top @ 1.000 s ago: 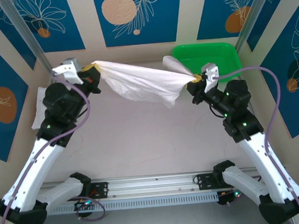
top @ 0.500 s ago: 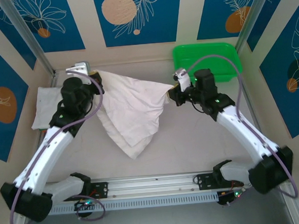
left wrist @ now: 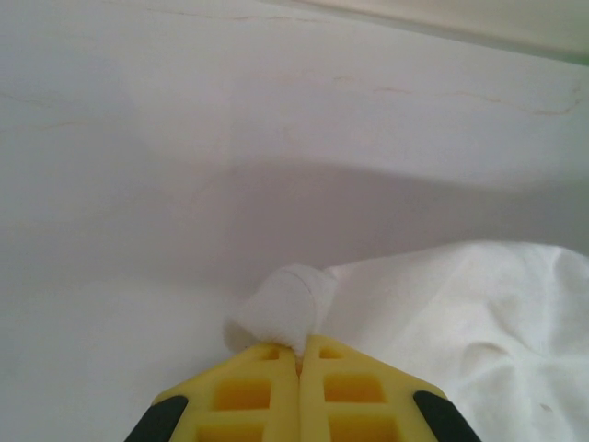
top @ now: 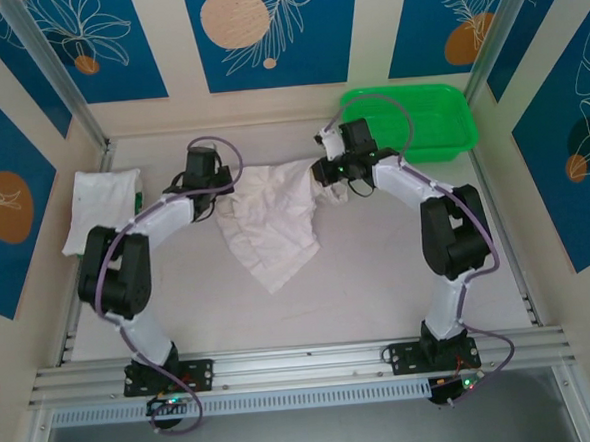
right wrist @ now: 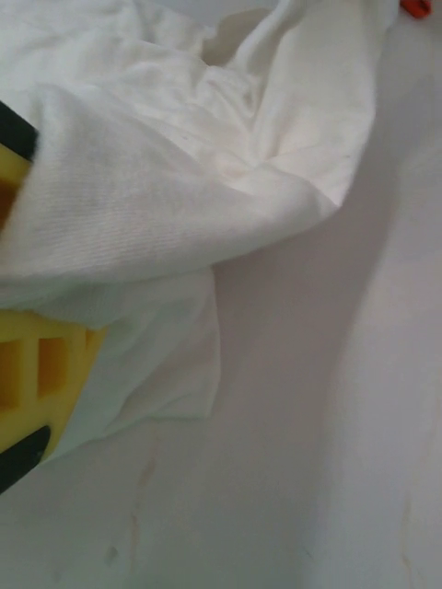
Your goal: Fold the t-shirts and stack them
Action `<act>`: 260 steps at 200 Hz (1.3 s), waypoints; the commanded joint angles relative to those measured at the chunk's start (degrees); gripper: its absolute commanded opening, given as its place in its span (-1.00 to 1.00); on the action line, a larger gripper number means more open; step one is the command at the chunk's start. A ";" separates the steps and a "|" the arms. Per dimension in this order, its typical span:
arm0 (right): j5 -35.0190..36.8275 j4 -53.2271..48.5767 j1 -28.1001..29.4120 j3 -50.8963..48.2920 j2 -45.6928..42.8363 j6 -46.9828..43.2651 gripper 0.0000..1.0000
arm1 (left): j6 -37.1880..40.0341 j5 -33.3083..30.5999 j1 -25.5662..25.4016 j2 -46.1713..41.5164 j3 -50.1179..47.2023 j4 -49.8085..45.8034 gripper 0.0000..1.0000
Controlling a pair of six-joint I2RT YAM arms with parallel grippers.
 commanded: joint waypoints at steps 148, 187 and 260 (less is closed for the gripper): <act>6.98 12.84 -0.33 -32.35 -27.99 6.07 0.53 | -30.71 4.65 -8.15 -10.72 -9.44 -9.82 0.55; 7.40 12.70 -0.42 -36.47 -30.77 6.54 0.53 | -40.04 7.05 -8.39 -5.02 -8.95 -9.84 0.12; 8.57 12.46 -0.71 -38.86 -34.04 6.61 0.54 | -43.08 12.82 -8.45 2.68 -7.26 -4.71 -0.17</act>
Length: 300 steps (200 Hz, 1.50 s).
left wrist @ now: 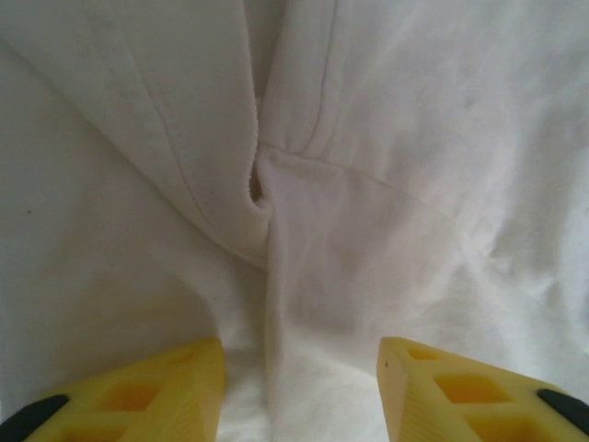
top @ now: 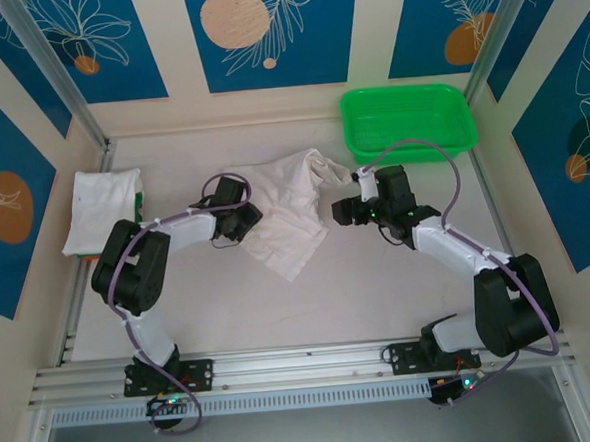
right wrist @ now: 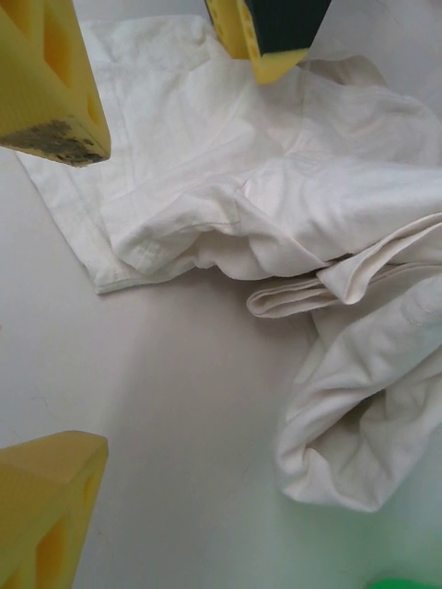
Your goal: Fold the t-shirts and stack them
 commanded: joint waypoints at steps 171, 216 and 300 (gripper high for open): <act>0.74 0.55 -0.26 -1.77 -3.14 1.22 0.54 | -0.20 2.91 0.31 4.39 3.21 6.70 -0.85; 0.92 0.64 -3.81 -2.01 -6.91 10.41 0.49 | 0.37 2.30 1.40 -2.12 -0.19 10.37 -1.00; -0.50 3.55 -2.42 3.14 1.01 19.44 0.45 | 3.57 1.15 6.76 -22.53 -3.37 0.52 -1.00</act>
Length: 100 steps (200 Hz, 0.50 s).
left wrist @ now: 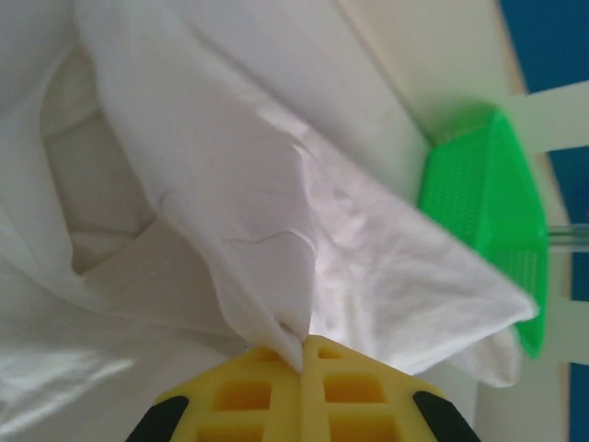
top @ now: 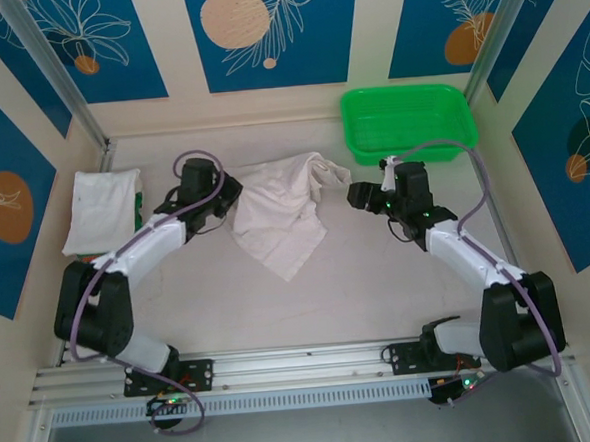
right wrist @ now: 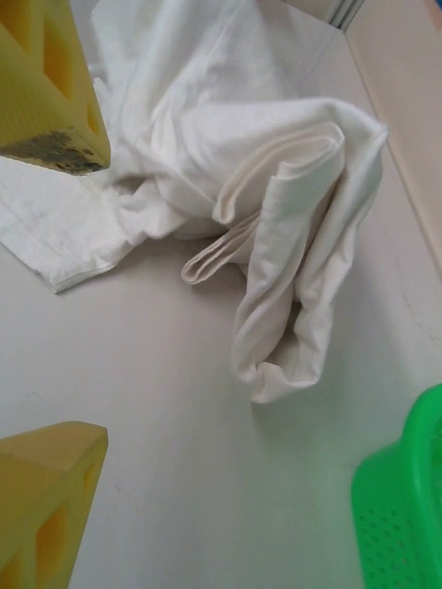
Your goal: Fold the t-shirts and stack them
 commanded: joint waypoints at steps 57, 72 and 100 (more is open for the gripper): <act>-2.64 8.40 9.18 9.64 17.30 4.34 0.29 | 1.80 -1.81 3.07 -5.57 -2.99 -5.40 -1.00; -3.07 8.90 10.42 10.50 19.21 5.79 0.23 | 1.77 -1.81 3.34 -5.48 -3.24 -5.24 -1.00; -0.97 8.80 12.43 9.99 19.83 8.54 0.13 | 1.78 -1.21 3.98 -5.38 -3.50 -5.01 -1.00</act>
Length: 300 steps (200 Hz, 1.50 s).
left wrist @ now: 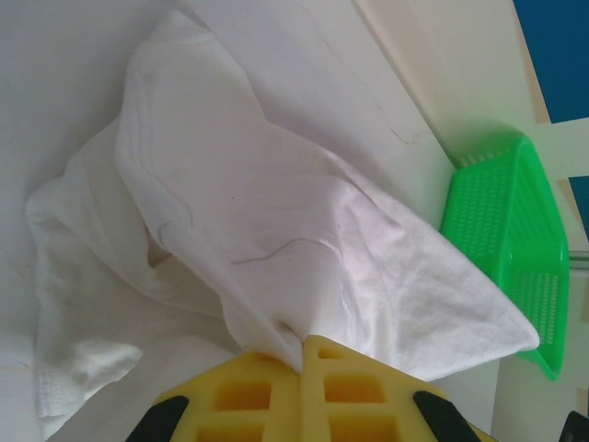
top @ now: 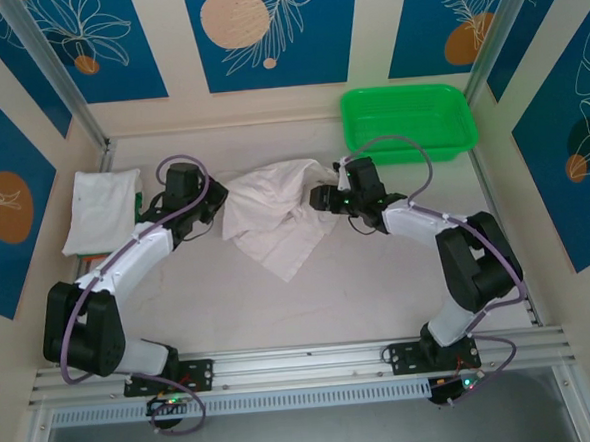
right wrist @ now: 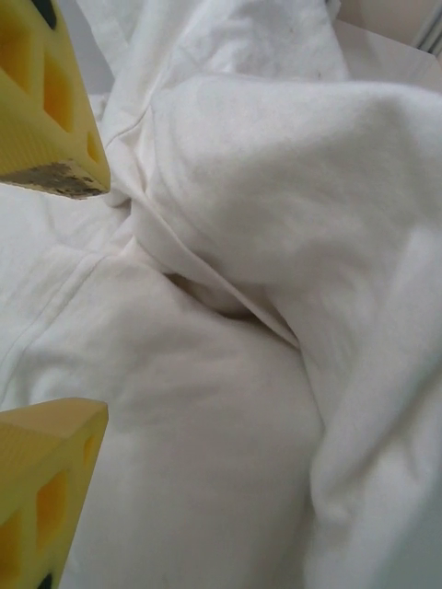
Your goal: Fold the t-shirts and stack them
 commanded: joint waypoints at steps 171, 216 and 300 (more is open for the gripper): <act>25.81 -13.01 -4.74 -0.12 -2.58 1.67 -1.00 | 4.61 4.02 15.73 -11.16 -2.91 -4.87 -1.00; 22.07 -5.42 -12.17 -4.47 -12.98 -6.23 -1.00 | 6.27 4.98 21.87 -13.40 -1.18 -7.07 -1.00; 4.42 -8.16 -15.98 29.00 -7.32 -16.37 -1.00 | 2.30 10.19 23.57 1.38 25.77 -3.35 -1.00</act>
